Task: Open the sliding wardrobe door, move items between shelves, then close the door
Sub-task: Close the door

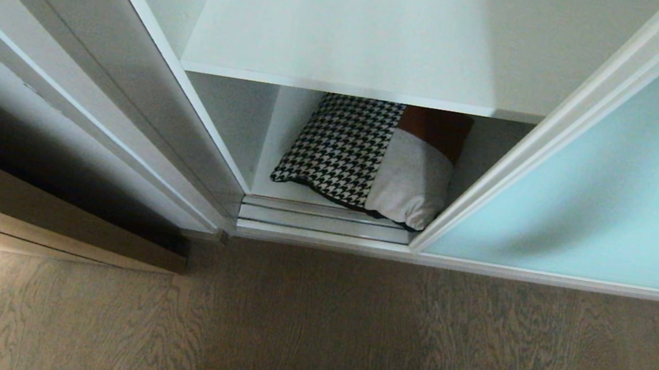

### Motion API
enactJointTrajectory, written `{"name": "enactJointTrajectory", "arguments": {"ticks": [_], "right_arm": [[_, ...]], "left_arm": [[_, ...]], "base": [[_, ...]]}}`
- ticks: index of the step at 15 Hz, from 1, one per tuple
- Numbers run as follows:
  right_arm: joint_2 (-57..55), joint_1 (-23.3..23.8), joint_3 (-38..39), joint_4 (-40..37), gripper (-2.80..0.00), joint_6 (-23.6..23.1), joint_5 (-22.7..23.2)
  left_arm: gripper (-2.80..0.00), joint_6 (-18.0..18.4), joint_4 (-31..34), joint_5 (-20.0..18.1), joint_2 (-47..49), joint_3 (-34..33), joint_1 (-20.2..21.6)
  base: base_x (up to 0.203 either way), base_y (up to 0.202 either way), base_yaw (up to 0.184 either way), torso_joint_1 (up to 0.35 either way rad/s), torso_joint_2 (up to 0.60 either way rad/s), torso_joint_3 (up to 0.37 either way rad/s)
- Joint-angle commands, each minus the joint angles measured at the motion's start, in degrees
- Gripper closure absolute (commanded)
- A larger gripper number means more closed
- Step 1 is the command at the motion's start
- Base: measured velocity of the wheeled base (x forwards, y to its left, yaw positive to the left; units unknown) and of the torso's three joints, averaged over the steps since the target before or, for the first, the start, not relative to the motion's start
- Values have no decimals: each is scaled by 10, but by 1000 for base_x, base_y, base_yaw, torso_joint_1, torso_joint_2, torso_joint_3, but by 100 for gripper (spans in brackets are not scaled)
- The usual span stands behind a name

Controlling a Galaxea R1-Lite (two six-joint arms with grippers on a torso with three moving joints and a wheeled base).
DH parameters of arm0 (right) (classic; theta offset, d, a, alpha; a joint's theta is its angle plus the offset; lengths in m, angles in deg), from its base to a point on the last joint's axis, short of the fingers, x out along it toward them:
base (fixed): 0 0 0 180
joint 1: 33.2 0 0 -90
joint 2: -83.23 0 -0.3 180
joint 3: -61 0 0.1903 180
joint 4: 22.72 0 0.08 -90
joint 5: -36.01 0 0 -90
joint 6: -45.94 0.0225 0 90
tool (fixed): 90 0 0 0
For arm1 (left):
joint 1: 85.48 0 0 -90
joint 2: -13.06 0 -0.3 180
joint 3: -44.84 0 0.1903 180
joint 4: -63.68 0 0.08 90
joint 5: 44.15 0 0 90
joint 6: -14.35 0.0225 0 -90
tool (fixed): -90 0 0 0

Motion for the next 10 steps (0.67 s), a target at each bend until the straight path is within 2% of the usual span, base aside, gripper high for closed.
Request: {"name": "enactJointTrajectory", "arguments": {"ticks": [1, 5, 8, 10], "right_arm": [[-18, 24, 3, 13, 0, 3, 2], [-33, 38, 18, 44, 0, 7, 8], [-47, 35, 14, 46, 0, 7, 45], [-65, 35, 16, 47, 0, 6, 53]], "left_arm": [[0, 0, 0, 0, 0, 0, 0], [0, 0, 0, 0, 0, 0, 0], [0, 0, 0, 0, 1, 0, 0], [0, 0, 0, 0, 1, 0, 0]], "base": [[0, 0, 0, 0, 0, 0], [0, 0, 0, 0, 0, 0], [0, 0, 0, 0, 0, 0], [0, 0, 0, 0, 0, 0]]}}
